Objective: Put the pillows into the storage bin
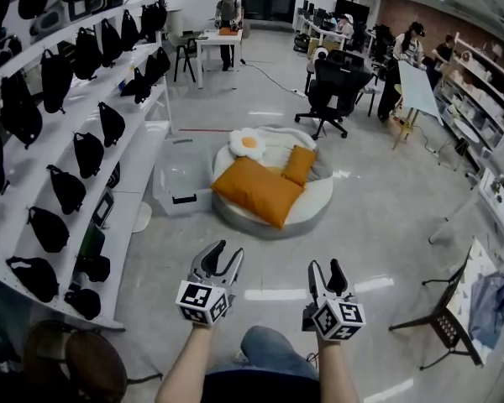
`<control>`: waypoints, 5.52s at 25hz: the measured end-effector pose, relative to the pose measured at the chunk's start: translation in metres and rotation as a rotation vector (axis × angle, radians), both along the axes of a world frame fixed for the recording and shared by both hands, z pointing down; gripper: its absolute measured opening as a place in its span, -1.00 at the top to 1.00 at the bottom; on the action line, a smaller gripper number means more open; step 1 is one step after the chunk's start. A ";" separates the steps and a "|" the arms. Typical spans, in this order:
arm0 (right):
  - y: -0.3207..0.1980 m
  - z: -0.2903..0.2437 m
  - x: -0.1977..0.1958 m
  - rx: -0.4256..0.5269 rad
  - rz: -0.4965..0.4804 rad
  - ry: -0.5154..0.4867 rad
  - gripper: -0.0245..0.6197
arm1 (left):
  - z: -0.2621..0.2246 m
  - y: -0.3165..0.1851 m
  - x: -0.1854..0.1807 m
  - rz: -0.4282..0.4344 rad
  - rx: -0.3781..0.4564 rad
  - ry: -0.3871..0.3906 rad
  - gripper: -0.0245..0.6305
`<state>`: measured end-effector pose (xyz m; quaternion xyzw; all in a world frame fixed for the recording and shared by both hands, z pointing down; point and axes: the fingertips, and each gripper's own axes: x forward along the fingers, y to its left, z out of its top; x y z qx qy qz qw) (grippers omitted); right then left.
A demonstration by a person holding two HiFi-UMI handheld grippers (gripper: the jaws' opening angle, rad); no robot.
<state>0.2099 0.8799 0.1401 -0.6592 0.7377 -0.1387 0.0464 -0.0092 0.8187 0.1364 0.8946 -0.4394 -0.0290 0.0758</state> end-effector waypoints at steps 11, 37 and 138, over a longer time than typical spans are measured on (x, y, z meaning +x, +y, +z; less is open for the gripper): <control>-0.038 -0.020 0.001 0.055 0.005 0.009 0.21 | -0.013 -0.037 -0.005 -0.012 0.034 0.010 0.35; -0.395 0.033 0.071 -0.004 -0.015 0.002 0.21 | 0.052 -0.364 0.029 -0.137 -0.055 -0.045 0.35; -0.868 0.604 0.030 -0.894 -0.701 0.336 0.89 | 0.627 -0.709 0.073 -0.323 -1.099 0.117 0.74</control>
